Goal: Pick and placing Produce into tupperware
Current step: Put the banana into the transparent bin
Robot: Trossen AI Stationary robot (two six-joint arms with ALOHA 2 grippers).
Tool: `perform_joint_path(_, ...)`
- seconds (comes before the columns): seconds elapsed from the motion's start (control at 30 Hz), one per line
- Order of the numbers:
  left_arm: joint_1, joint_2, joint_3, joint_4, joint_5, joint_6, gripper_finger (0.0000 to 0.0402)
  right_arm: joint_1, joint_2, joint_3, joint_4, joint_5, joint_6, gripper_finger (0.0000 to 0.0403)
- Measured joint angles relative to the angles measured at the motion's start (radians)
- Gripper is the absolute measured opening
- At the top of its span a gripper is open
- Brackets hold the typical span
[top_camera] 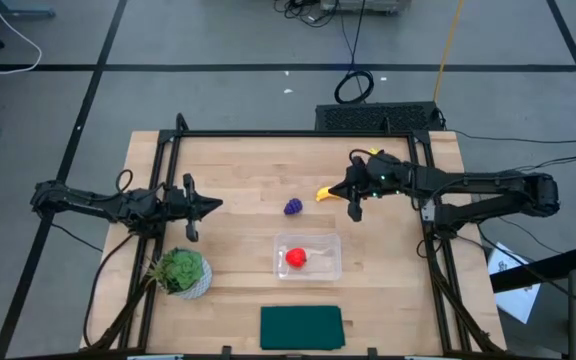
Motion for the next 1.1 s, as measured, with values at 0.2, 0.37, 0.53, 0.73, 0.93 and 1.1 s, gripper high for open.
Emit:
perform_joint_path(0.2, 0.0, 0.0, 0.0, 0.0, 0.0, -0.001, 0.0021, -0.049, 0.105, 0.075, -0.08, -0.1, -0.015, 0.0)
perform_joint_path(0.37, 0.0, 0.0, 0.0, 0.0, 0.0, -0.001, 0.0021, -0.069, 0.176, 0.159, -0.184, -0.106, -0.036, 0.0)
perform_joint_path(0.53, 0.0, 0.0, 0.0, 0.0, 0.0, -0.001, 0.0021, -0.087, 0.225, 0.222, -0.249, -0.159, -0.052, 0.0)
perform_joint_path(0.73, 0.0, 0.0, 0.0, 0.0, 0.0, 0.0, 0.0021, -0.087, 0.252, 0.225, -0.253, -0.184, -0.052, 0.0)
perform_joint_path(0.93, 0.0, 0.0, 0.0, 0.0, 0.0, 0.002, 0.0021, -0.106, 0.262, 0.225, -0.253, -0.184, -0.06, 0.0)
perform_joint_path(1.1, 0.0, 0.0, 0.0, 0.0, 0.0, 0.047, 0.0021, -0.167, 0.263, 0.224, -0.282, -0.192, -0.077, 0.0)
